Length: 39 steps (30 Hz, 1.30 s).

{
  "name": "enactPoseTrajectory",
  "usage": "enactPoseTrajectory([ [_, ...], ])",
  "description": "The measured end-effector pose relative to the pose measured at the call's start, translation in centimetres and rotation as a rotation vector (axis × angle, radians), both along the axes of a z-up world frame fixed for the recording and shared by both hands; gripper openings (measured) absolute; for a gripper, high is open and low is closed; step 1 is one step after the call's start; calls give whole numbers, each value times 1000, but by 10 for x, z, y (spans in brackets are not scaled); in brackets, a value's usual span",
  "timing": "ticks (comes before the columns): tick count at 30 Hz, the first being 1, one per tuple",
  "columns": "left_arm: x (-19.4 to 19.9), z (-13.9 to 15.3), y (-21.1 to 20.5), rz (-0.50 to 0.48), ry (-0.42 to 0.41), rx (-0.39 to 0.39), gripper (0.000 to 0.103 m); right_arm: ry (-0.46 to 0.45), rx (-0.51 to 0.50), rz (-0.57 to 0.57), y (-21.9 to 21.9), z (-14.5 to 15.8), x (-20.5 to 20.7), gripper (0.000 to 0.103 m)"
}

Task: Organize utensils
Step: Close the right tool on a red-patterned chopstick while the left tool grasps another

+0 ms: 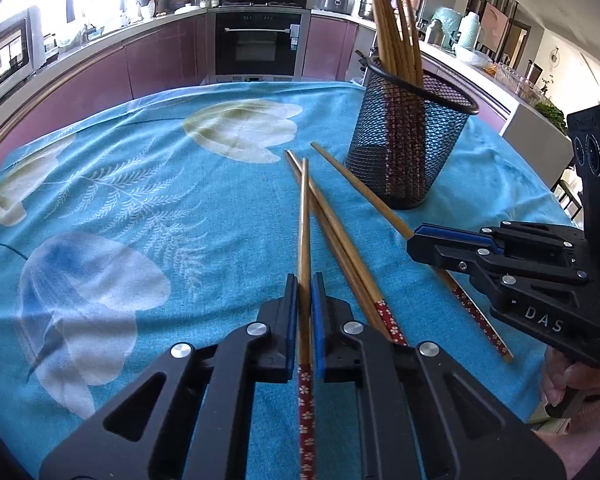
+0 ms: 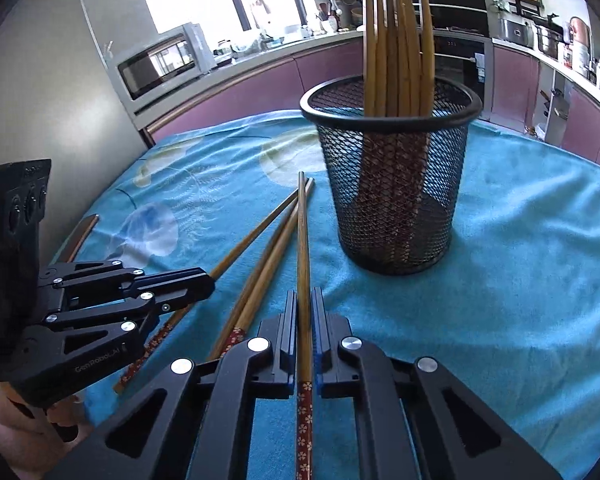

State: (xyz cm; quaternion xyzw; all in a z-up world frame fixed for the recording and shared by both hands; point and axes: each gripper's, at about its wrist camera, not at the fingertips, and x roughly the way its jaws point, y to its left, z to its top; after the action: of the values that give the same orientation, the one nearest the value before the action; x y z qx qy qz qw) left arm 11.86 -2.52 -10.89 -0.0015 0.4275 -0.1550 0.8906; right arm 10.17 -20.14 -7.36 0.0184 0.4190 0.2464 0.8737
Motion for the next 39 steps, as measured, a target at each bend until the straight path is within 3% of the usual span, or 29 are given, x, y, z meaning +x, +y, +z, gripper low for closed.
enactPoseTrajectory([
  [21, 8, -7, -12, -48, 25, 33, 10, 37, -60, 67, 19, -10, 9, 7],
  [39, -2, 7, -9, -30, -4, 0, 8, -14, 13, 55, 4, 9, -3, 6],
])
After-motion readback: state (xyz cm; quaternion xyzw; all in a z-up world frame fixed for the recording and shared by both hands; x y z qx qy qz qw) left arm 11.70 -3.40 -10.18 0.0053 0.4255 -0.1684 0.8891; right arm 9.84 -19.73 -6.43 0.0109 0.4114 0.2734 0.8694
